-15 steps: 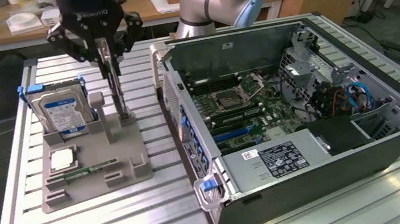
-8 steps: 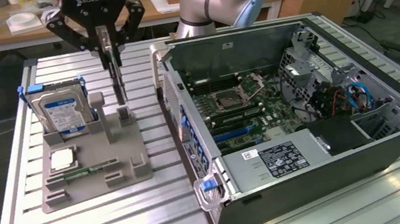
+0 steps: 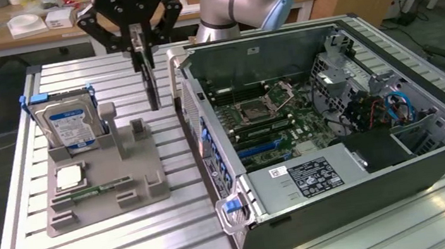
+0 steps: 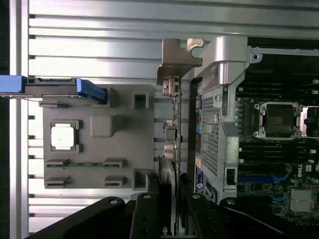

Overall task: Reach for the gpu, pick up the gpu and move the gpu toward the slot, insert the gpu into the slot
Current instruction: 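Pick up the gpu and move the gpu toward the slot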

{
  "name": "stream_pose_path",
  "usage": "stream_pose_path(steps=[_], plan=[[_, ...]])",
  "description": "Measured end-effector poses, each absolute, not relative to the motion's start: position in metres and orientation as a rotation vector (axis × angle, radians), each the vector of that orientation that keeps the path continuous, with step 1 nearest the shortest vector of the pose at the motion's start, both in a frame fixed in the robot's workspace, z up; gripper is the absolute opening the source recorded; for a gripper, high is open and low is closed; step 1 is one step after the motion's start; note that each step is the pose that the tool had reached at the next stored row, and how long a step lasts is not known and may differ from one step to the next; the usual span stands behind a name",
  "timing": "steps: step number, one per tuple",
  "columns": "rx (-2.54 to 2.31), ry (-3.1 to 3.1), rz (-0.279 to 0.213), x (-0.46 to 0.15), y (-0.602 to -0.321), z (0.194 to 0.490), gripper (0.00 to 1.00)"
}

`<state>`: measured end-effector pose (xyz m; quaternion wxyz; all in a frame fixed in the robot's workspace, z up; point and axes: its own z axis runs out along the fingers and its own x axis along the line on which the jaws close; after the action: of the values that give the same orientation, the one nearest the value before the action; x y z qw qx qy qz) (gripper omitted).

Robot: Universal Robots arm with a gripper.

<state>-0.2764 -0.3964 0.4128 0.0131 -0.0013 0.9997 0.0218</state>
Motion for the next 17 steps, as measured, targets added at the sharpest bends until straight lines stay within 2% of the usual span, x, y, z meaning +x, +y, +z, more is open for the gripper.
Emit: stream_pose_path(steps=[17], plan=[[-0.004, 3.115, 0.072, -0.209, -0.396, 0.415, 0.26]])
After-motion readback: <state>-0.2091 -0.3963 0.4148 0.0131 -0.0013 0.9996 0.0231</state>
